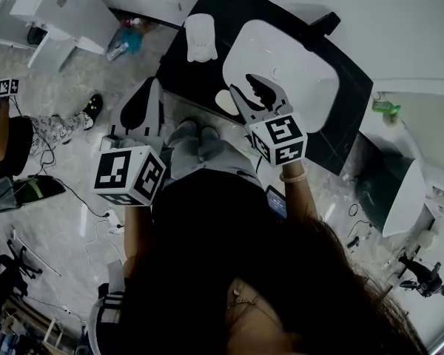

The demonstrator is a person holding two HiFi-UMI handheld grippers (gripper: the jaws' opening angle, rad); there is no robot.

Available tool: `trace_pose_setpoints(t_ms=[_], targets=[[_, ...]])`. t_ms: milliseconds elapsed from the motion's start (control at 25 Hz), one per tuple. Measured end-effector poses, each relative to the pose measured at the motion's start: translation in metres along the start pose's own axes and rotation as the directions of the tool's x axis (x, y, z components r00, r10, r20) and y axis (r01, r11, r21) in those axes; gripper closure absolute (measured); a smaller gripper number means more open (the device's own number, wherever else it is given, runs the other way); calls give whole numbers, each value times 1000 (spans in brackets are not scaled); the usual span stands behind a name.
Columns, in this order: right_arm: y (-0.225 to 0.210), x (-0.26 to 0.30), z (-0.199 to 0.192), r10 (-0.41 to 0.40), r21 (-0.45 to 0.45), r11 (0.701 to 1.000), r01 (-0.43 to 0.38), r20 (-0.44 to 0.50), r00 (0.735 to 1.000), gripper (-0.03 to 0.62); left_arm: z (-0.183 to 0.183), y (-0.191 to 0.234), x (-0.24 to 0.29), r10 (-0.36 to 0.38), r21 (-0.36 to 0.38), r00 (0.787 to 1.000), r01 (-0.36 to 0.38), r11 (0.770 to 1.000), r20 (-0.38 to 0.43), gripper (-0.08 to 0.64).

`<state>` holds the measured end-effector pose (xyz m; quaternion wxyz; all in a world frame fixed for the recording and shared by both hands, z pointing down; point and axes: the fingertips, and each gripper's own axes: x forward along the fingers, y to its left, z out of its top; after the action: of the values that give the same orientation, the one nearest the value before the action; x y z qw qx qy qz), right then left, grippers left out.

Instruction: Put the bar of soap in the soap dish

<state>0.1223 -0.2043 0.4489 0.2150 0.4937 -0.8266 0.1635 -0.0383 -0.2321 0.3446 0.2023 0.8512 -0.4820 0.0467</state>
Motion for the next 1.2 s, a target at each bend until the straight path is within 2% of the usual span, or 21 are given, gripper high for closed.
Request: trace_pose_setpoints(t_ms=[120, 240, 440, 720, 960, 1200], targets=[[8, 17, -17, 62, -19, 998, -64, -86, 994, 388, -1, 10, 3, 2, -11, 1000, -3, 1000, -14, 560], [14, 32, -41, 117, -21, 992, -122, -175, 978, 359, -5, 17, 6, 6, -14, 999, -7, 1000, -33, 560], [19, 50, -75, 217, 51, 976, -211, -262, 940, 307, -12, 27, 8, 21, -43, 998, -24, 999, -57, 560], [17, 67, -129, 233, 27, 969, -247, -450, 862, 272, -16, 34, 10, 15, -65, 997, -20, 998, -79, 560], [14, 74, -160, 233, 37, 967, -254, -541, 808, 267, -27, 29, 11, -10, -71, 993, 2, 998, -117, 560], [16, 81, -180, 218, 2, 962, -273, -609, 763, 265, -42, 23, 12, -33, -84, 987, 20, 996, -155, 560]])
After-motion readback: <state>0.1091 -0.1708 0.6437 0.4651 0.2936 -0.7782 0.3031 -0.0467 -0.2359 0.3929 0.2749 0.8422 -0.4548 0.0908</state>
